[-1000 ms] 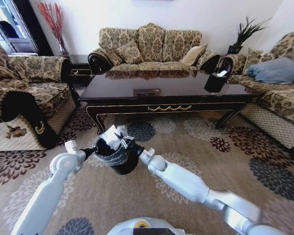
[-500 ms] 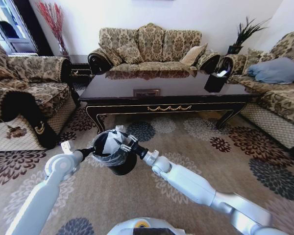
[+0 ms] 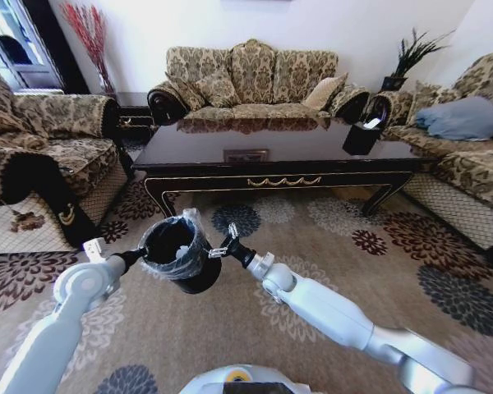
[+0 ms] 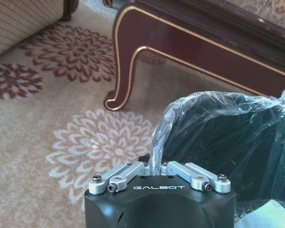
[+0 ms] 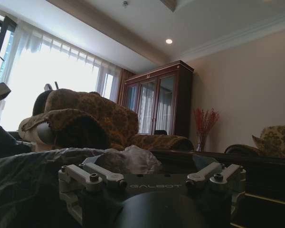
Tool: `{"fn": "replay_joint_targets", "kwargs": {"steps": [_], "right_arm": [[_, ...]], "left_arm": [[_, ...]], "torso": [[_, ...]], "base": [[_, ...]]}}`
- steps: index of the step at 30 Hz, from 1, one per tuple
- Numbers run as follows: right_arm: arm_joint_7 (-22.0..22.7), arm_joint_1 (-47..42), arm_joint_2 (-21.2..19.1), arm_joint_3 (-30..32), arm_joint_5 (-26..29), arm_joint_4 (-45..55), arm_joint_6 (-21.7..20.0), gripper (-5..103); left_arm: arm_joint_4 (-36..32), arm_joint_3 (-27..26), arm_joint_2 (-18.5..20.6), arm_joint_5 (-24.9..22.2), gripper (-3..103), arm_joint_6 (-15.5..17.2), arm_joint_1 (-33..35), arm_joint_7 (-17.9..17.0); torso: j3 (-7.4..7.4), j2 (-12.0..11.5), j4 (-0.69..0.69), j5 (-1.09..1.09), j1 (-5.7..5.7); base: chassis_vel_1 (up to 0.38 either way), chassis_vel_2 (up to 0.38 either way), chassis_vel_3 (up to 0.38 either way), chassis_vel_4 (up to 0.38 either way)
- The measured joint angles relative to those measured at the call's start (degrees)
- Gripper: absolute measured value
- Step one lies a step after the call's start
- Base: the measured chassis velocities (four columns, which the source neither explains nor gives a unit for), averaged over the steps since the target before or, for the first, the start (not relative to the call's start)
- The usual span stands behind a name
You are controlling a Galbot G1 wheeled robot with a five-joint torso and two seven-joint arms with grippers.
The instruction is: Move to the front of the table and pick up the trash from the floor, then place it into the trash bin.
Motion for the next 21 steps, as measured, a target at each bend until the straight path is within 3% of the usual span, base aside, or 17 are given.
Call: {"fn": "replay_joint_targets", "kwargs": {"steps": [5,8,10,11,13,15,16,20,21], "right_arm": [[3.22,-1.53,-1.06,2.43,0.49,-1.21,-1.55,100],[5.83,-2.81,-2.22,3.95,0.7,-1.3,-3.88,100],[10.65,-4.55,-3.49,4.94,1.42,0.39,-8.16,100],[10.65,-4.55,-3.49,4.94,1.42,0.39,-8.16,100],[14.72,-6.11,-4.26,5.38,2.4,1.82,-11.26,100],[21.57,-9.3,-5.52,6.31,5.5,4.09,-15.93,100],[21.57,-9.3,-5.52,6.31,5.5,4.09,-15.93,100],[31.83,-13.09,-6.52,7.26,12.78,5.3,-21.49,100],[31.83,-13.09,-6.52,7.26,12.78,5.3,-21.49,100]], "left_arm": [[-2.89,-3.82,-0.85,-1.14,5,-0.01,3.17,-1.16],[-5.72,-6.79,-1.4,-2.67,5,-0.02,6.4,-4.04],[-8.01,-9.13,-1.36,-3.81,5,-0.02,9.32,-6.29],[-8.01,-9.13,-1.36,-3.81,5,-0.02,9.32,-6.29],[-8.85,-10.09,-1.08,-4.67,5,-0.01,10.26,-7.5],[-9.85,-10.86,-0.01,-6.71,5,-0.02,10.52,-9.32],[-9.85,-10.86,-0.01,-6.71,5,-0.02,10.52,-9.32],[-10.94,-12.11,1.85,-8.57,5,-0.02,10.89,-9.82],[-10.94,-12.11,1.85,-8.57,5,-0.02,10.89,-9.82]], "torso": [[0.0,0.01,0.0,0.0,0.0],[0.0,0.01,0.0,0.0,0.0],[0.0,0.01,0.01,0.01,0.0],[0.0,0.01,0.01,0.01,0.0],[-0.01,0.01,0.02,0.0,0.0],[-0.01,0.01,0.0,0.01,0.0],[-0.01,0.01,0.0,0.01,0.0],[-0.01,0.01,-0.04,0.01,0.0],[-0.01,0.01,-0.04,0.01,0.0]], "base": [[0.0,0.0,0.0,0.0],[0.0,0.0,0.0,0.0],[0.0,0.0,0.0,0.0],[0.0,0.0,0.0,0.0],[0.0,0.0,0.0,0.0],[0.0,0.0,0.0,0.0],[0.0,0.0,0.0,0.0],[0.0,0.0,0.0,0.0],[0.0,0.0,0.0,0.0]]}}
